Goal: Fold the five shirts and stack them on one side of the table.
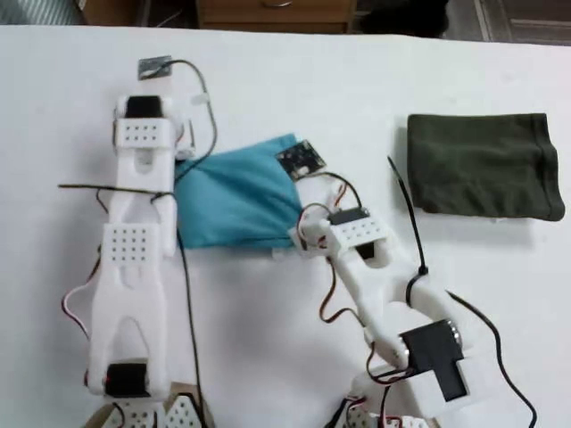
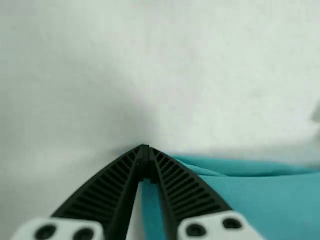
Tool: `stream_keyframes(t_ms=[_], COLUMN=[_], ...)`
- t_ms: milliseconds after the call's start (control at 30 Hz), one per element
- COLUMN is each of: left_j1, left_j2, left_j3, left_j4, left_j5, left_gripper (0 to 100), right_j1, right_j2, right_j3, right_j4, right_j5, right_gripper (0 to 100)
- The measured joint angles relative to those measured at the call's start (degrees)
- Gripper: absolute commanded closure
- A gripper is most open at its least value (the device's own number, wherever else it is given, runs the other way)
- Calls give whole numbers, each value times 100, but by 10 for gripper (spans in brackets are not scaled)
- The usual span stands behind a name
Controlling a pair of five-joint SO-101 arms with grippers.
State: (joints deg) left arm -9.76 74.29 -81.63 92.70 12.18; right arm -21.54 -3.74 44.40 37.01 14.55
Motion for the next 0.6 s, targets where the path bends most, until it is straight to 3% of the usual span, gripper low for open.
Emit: stream_keyframes(t_ms=[333,600], left_j1=[-62,-176], left_j2=[-53,-853], left_j3=[0,9], left_j4=[35,853], left_j5=[9,-290], left_gripper=[974,975], right_j1=[70,273], right_j2=[-290,-1802], right_j3=[255,1371], right_j4=[0,-624], right_j5=[0,0], right_gripper=[978,979])
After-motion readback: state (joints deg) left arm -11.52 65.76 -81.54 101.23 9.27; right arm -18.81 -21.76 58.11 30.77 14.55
